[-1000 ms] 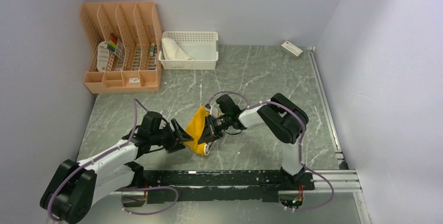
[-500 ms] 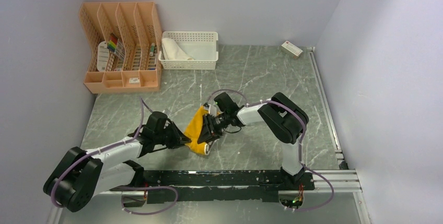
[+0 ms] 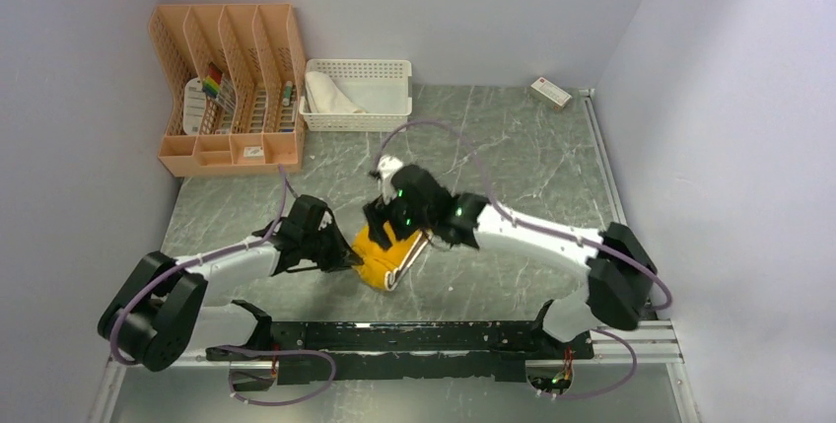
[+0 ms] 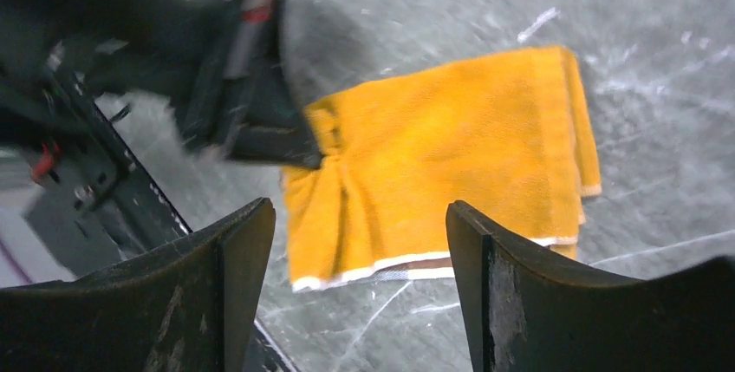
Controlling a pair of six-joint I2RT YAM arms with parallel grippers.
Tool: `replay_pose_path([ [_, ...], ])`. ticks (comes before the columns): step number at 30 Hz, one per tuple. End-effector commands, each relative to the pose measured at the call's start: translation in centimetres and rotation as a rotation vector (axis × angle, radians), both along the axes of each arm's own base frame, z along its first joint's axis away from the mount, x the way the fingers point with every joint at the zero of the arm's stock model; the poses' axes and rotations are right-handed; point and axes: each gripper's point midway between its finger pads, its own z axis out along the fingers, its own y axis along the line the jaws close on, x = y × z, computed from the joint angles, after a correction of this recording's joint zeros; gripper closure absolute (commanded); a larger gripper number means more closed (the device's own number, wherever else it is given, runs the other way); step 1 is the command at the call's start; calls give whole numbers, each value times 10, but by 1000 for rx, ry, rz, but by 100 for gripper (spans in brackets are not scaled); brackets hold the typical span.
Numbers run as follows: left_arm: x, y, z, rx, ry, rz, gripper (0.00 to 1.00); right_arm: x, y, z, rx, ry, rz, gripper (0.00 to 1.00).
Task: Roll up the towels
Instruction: Roll the towel at the center of the board.
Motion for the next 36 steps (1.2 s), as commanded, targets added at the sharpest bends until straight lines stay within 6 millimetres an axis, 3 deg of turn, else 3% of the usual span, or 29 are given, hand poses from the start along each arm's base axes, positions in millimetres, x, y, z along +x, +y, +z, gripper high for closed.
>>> replay_pose_path([
  [1, -1, -6, 3, 42, 42, -90, 93, -24, -14, 12, -226, -407, 109, 28],
  [7, 5, -15, 13, 42, 81, -134, 93, -72, -4, 15, -177, -576, 292, 30],
  [11, 2, -22, 15, 10, 106, -148, 93, -93, 3, -3, -218, -619, 392, 34],
  [15, -1, -23, 12, -6, 129, -152, 93, -108, 16, -35, -299, -634, 469, 36],
  [21, -6, -28, 12, -41, 151, -154, 93, -97, 20, -74, -424, -643, 412, 41],
  [28, -9, -34, 17, -86, 166, -172, 93, -79, 12, -100, -539, -659, 283, 46],
  [36, -12, -40, 24, -158, 187, -188, 93, -75, 5, -121, -612, -637, 272, 77],
])
